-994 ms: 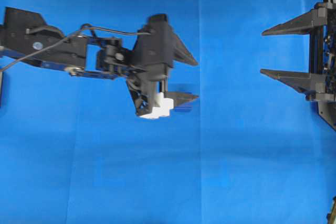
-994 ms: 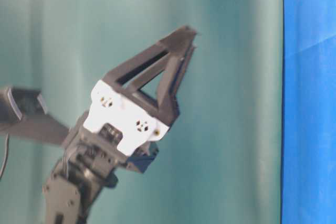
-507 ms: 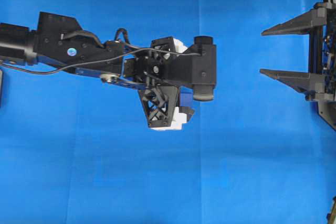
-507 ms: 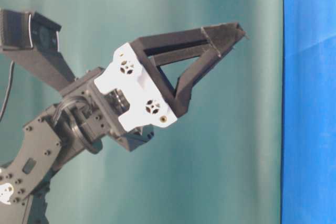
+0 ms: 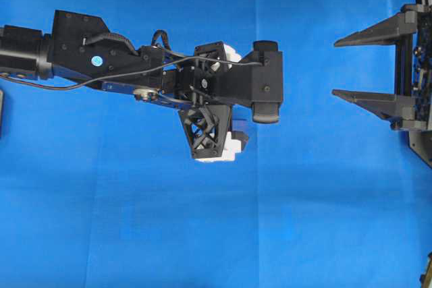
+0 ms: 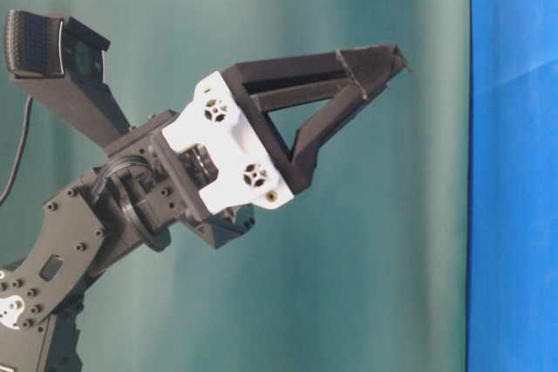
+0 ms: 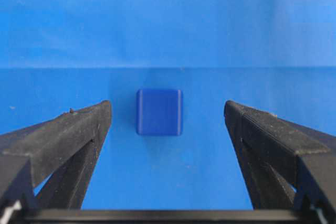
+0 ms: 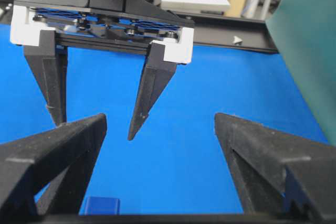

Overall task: Handover the blue block to the right arm after grasping it with the left arm, then place it in the designated position.
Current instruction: 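Close the left gripper on the blue cube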

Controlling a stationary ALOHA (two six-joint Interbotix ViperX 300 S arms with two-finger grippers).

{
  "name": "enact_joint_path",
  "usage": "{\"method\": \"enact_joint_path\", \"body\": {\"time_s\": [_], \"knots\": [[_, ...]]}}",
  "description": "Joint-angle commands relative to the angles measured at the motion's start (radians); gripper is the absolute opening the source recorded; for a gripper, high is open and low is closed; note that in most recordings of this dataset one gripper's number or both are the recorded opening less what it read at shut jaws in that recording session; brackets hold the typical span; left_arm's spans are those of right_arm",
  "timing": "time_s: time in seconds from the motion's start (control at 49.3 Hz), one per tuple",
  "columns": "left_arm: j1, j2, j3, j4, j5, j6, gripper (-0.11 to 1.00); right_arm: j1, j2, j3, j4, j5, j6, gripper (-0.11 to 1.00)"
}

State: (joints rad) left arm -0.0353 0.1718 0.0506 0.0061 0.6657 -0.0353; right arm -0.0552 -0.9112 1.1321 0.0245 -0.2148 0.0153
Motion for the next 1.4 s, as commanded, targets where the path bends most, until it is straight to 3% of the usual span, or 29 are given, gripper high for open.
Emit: {"method": "enact_joint_path", "body": {"time_s": [0.0, 1.075, 1.379], "knots": [[0.003, -0.018, -0.028, 0.003, -0.005, 0.0, 0.92, 0.0, 0.005, -0.021, 0.002, -0.005, 0.0, 0.96], [0.003, -0.017, -0.02, 0.003, -0.014, -0.009, 0.92, -0.002, 0.003, -0.021, 0.002, -0.005, 0.0, 0.96], [0.002, -0.014, 0.049, 0.003, -0.123, -0.025, 0.92, 0.0, 0.003, -0.021, 0.003, -0.005, 0.0, 0.96]]}}
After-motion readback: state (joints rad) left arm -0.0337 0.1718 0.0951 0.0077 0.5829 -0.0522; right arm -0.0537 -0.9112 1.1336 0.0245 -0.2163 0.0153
